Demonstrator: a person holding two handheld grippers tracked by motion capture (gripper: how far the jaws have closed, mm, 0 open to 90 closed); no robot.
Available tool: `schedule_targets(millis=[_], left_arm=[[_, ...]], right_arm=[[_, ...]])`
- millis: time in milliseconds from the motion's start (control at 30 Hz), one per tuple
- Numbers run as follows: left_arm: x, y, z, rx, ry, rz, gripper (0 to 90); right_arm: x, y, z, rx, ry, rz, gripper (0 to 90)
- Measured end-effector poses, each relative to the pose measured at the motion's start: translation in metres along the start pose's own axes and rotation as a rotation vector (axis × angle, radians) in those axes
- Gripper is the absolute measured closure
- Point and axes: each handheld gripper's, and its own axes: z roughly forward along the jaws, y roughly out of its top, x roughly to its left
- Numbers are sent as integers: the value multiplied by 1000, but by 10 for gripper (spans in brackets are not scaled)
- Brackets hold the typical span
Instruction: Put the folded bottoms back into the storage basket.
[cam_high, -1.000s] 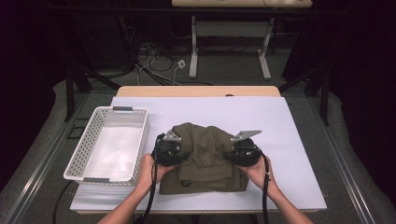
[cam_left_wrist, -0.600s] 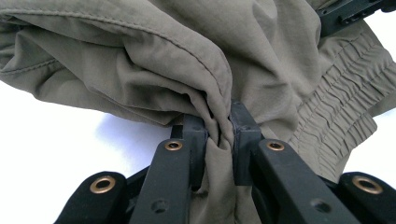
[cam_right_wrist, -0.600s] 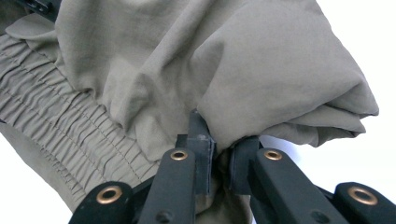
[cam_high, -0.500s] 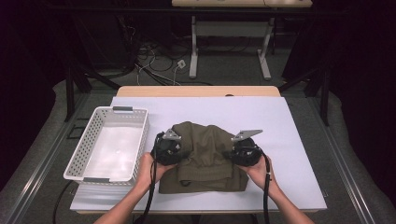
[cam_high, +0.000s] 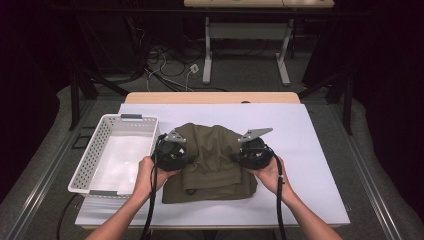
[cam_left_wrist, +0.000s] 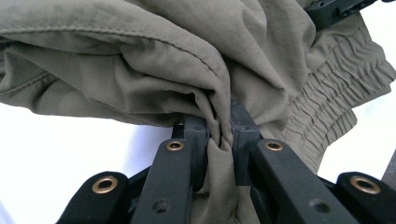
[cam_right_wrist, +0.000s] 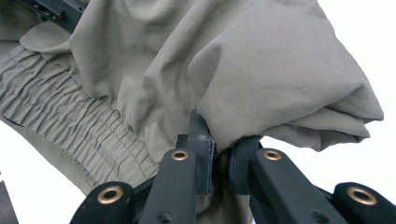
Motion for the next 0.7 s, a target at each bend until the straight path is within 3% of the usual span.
schedule_targets(millis=[333,700], left_arm=[[16,5,-27,17,10,-9,811],[35,10,-51,42,54,-22,811]], right_arm=[[8,27,9,14,20,-26,832],[23,60,22,14,43,-66,832]])
